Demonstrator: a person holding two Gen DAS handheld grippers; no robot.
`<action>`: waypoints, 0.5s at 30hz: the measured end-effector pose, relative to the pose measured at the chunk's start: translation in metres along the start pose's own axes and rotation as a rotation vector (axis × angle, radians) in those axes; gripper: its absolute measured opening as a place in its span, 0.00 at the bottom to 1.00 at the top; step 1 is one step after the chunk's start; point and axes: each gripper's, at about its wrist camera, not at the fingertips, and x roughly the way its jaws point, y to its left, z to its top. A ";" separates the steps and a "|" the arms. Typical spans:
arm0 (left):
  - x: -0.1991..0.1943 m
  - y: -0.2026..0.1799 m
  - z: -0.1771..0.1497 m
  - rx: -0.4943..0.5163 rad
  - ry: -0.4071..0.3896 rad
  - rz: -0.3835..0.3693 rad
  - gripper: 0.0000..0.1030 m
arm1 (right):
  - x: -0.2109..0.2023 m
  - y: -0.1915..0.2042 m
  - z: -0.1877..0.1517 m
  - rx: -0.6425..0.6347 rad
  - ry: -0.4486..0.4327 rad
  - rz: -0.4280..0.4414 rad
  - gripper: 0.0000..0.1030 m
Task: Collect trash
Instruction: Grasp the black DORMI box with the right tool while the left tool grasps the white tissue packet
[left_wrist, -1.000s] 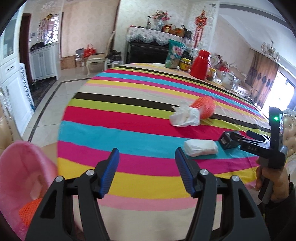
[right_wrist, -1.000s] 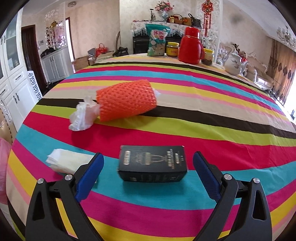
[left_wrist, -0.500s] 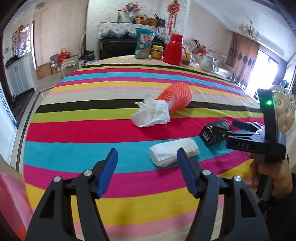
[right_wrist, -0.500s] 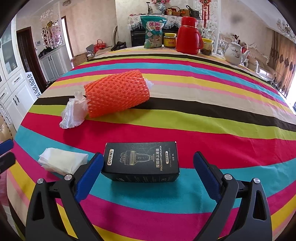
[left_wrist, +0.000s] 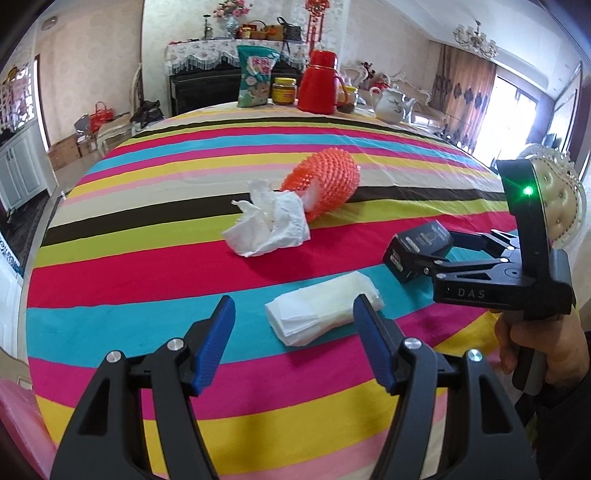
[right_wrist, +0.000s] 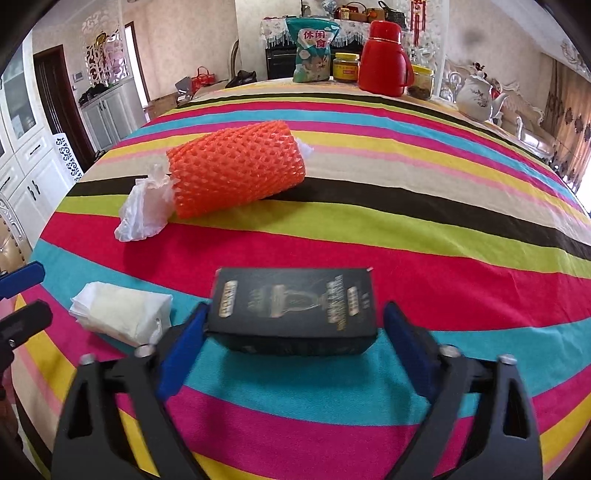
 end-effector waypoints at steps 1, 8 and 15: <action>0.002 -0.001 0.000 0.007 0.005 -0.006 0.64 | -0.001 0.000 0.000 0.000 -0.002 0.001 0.79; 0.020 -0.010 0.004 0.067 0.038 -0.021 0.64 | -0.012 -0.005 0.001 0.013 -0.044 -0.023 0.79; 0.033 -0.022 0.005 0.150 0.069 -0.021 0.64 | -0.027 -0.019 0.004 0.070 -0.096 -0.046 0.79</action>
